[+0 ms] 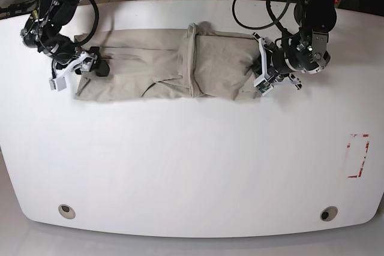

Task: Fold the T-shirt properly
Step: 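Grasp the folded section edge with the left gripper, then fold the right gripper's strip end over toward the left gripper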

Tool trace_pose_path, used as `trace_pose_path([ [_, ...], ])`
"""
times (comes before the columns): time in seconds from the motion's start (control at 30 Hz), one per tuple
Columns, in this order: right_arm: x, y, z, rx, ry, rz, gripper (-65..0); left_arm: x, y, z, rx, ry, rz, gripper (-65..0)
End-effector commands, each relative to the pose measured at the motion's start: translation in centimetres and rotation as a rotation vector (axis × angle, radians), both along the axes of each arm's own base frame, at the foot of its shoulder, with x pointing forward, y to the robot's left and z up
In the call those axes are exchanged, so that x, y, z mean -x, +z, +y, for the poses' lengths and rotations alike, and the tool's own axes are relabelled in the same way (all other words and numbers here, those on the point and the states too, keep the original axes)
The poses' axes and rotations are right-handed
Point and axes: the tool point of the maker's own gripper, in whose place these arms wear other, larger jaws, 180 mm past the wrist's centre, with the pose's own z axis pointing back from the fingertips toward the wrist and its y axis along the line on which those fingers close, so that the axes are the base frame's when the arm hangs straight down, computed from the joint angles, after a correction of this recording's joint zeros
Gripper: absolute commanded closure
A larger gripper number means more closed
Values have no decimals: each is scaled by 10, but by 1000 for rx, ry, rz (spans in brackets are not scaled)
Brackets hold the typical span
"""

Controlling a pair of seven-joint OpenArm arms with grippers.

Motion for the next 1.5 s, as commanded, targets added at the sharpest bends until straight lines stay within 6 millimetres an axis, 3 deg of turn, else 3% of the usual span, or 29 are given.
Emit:
trace_pose_path([
  [0.0,-3,2,7,17,34,6,-509,0,-3,11,-59,4,13,-60],
  [0.07,-5,1,15,-4,31,-3,-493,0,-3,11,-59,4,13,-60],
  [0.13,-8,3,16,-9,20,-23,-417,0,-3,12,-61,4,13,-60],
  [0.3,-19,10,12,-4,6,-67,0,1,-7,16,-105,3,14,-60],
  [0.5,-20,31,-2,83,29,-98,0,-8,-6,-7,-116,1,-8,-61],
  [0.57,-20,46,-2,132,56,-119,0,-16,-3,-18,-134,-26,-27,-61],
  [0.87,-24,97,-1,304,133,-191,0,-31,-20,-84,-105,-83,26,-61],
  [1.1,-41,118,31,220,210,-306,0,-37,-27,-115,-56,-99,75,-61],
  [1.47,-65,131,90,103,279,-391,0,-42,-24,-122,-19,-104,46,-61],
])
